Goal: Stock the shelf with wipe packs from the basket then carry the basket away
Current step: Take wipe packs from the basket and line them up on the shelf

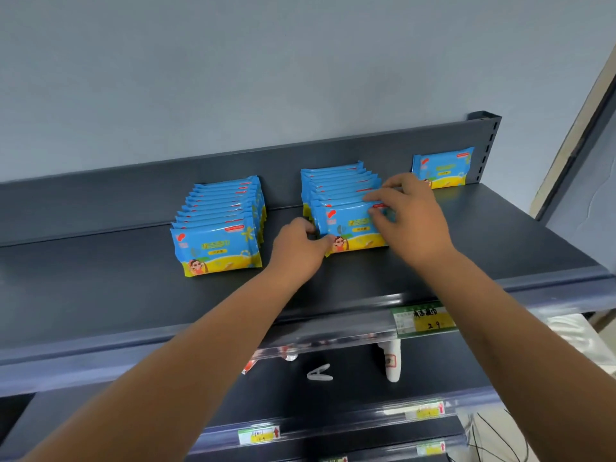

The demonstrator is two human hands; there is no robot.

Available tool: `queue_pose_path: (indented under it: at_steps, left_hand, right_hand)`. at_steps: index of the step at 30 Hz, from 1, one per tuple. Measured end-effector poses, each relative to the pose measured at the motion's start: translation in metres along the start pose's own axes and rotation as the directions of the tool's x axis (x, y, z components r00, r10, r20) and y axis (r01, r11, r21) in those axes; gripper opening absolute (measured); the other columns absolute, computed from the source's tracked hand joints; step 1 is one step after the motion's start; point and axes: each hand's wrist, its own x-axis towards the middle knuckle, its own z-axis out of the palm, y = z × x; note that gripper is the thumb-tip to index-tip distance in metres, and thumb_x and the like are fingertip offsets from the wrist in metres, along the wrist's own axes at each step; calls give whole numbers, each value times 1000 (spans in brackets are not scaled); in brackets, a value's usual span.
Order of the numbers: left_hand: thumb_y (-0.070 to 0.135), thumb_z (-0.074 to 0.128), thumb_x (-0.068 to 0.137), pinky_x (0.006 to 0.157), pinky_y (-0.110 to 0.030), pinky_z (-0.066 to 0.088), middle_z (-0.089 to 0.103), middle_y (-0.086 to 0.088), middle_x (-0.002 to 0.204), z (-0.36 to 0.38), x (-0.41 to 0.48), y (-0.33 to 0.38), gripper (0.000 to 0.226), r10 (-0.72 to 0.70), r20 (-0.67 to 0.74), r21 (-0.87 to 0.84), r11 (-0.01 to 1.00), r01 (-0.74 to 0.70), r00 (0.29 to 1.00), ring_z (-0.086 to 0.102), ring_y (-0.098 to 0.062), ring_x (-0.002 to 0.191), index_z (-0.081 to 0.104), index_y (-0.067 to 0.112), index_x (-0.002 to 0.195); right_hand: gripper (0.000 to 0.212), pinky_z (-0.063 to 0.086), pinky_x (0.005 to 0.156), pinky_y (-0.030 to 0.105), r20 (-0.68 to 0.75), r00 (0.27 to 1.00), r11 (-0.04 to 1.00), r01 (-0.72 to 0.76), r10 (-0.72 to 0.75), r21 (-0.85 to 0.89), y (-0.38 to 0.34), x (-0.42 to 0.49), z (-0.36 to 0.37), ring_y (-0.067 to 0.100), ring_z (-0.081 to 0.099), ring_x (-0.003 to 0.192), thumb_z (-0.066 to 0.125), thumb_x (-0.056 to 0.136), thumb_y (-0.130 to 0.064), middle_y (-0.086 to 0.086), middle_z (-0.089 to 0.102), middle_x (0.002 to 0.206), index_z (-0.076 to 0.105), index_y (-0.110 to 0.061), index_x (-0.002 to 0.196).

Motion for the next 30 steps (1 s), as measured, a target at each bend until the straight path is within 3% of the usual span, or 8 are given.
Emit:
queue_pose_path:
  at_steps: [2, 5, 9, 12, 15, 19, 24, 30]
  left_hand:
    - [43, 76, 88, 93, -43, 53, 62, -4, 119, 1, 0, 1, 41, -7, -19, 9, 1000, 7, 1000, 62, -22, 108, 61, 17, 116]
    - [39, 78, 87, 87, -32, 47, 53, -1, 125, 4, 2, 3, 50, -11, -57, 4, 1000, 11, 998, 56, -15, 105, 56, 14, 125]
    - [35, 78, 88, 89, -28, 40, 43, -4, 130, 6, -6, 11, 62, 14, -89, 47, 999, -10, 996, 53, -20, 114, 46, 11, 135]
    - [40, 72, 92, 108, -38, 41, 32, -10, 157, 3, -20, 13, 76, 218, -136, 276, 945, -175, 966, 40, -30, 143, 34, 14, 152]
    - [50, 52, 100, 119, -50, 32, 25, -8, 168, -10, -36, 17, 69, 455, -236, 587, 771, -247, 858, 25, -37, 154, 31, 24, 160]
    - [55, 38, 101, 119, -58, 29, 31, -7, 168, -36, -52, 10, 64, 385, -407, 528, 839, -130, 829, 21, -38, 155, 43, 24, 156]
    - [64, 24, 102, 127, -54, 13, 20, 0, 171, -75, -88, -28, 68, 242, -542, 554, 823, 126, 805, 5, -31, 159, 35, 28, 159]
    - [59, 26, 104, 127, -54, 8, 17, 0, 172, -122, -155, -103, 65, 33, -691, 487, 760, 431, 722, 1, -29, 160, 30, 29, 161]
  right_hand:
    - [33, 54, 85, 46, -42, 998, 998, -51, 50, -39, -5, -1, 0, 32, 55, 108, 72, 88, -22, 7, 58, 119, 72, -18, 120]
    - [42, 54, 83, 45, -73, 985, 983, -161, 155, -90, -20, -5, 1, 32, 53, 112, 71, 86, -22, 8, 56, 124, 66, -16, 128]
    - [62, 52, 93, 47, -8, 972, 966, -236, 236, -110, -36, -11, 4, 32, 48, 125, 75, 81, -25, 9, 49, 139, 54, -15, 139]
    - [61, 46, 105, 47, 7, 984, 982, -180, 180, -51, -45, -15, 4, 30, 44, 137, 71, 86, -31, 9, 48, 146, 50, -11, 141]
    - [58, 44, 108, 41, 29, 996, 993, -88, 86, 74, -63, -15, 1, 23, 45, 137, 61, 95, -39, 4, 50, 147, 46, -15, 145]
    - [57, 33, 119, 44, 27, 1000, 987, -11, 7, 158, -99, -16, 8, 24, 33, 149, 46, 100, -46, 3, 48, 152, 47, -14, 147]
    - [62, 10, 128, 42, 98, 989, 971, 87, -111, 224, -156, -30, 29, 24, 20, 156, 31, 103, -50, 5, 45, 157, 47, -11, 149]
    - [64, 16, 128, 43, 203, 918, 861, 217, -340, 460, -249, -87, 90, 23, 16, 158, 27, 106, -46, 10, 37, 163, 45, -5, 152]
